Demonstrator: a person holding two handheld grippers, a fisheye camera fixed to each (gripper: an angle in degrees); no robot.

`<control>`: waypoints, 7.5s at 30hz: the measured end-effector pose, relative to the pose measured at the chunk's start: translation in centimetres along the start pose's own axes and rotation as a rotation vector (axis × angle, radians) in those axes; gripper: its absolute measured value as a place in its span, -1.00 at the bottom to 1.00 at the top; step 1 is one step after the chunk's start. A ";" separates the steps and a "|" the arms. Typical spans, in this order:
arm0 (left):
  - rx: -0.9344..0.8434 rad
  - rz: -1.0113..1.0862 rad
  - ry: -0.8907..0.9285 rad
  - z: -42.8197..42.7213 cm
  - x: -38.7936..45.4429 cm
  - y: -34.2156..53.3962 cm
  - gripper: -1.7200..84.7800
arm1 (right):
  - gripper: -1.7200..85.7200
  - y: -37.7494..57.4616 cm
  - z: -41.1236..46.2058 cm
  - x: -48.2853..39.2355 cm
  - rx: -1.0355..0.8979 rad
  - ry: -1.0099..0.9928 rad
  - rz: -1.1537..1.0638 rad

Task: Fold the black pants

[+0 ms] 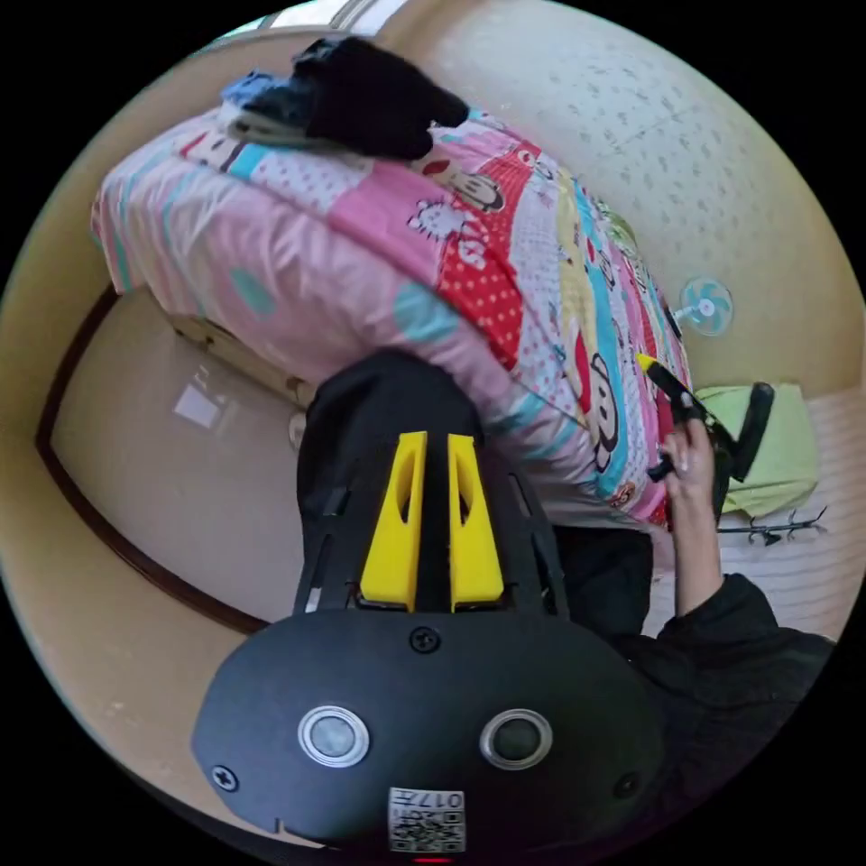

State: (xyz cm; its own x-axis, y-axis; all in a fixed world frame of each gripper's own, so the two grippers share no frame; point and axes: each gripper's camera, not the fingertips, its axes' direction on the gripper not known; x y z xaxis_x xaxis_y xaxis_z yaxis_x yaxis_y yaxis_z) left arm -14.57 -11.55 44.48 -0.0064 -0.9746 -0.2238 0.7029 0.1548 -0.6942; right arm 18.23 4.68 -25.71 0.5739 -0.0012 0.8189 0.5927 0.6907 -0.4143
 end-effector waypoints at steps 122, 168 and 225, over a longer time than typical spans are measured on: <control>-0.062 0.927 -0.193 5.7 11.1 -17.2 -0.60 | -0.80 -15.1 0.2 11.9 -0.024 -0.060 0.350; -0.591 0.632 0.812 -5.2 15.4 -23.9 -0.92 | -0.90 11.0 -27.8 11.2 0.179 -0.324 0.465; -0.177 0.724 0.167 0.0 20.6 6.5 -0.73 | -0.88 31.7 -37.1 15.5 0.409 -0.143 0.527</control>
State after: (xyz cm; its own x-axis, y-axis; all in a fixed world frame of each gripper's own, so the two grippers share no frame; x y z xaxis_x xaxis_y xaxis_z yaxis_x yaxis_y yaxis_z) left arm -10.11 -30.58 35.40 0.2957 -0.5849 -0.7553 0.4484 0.7831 -0.4309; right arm 66.91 -0.27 -40.96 0.6305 0.4862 0.6051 -0.0232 0.7910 -0.6114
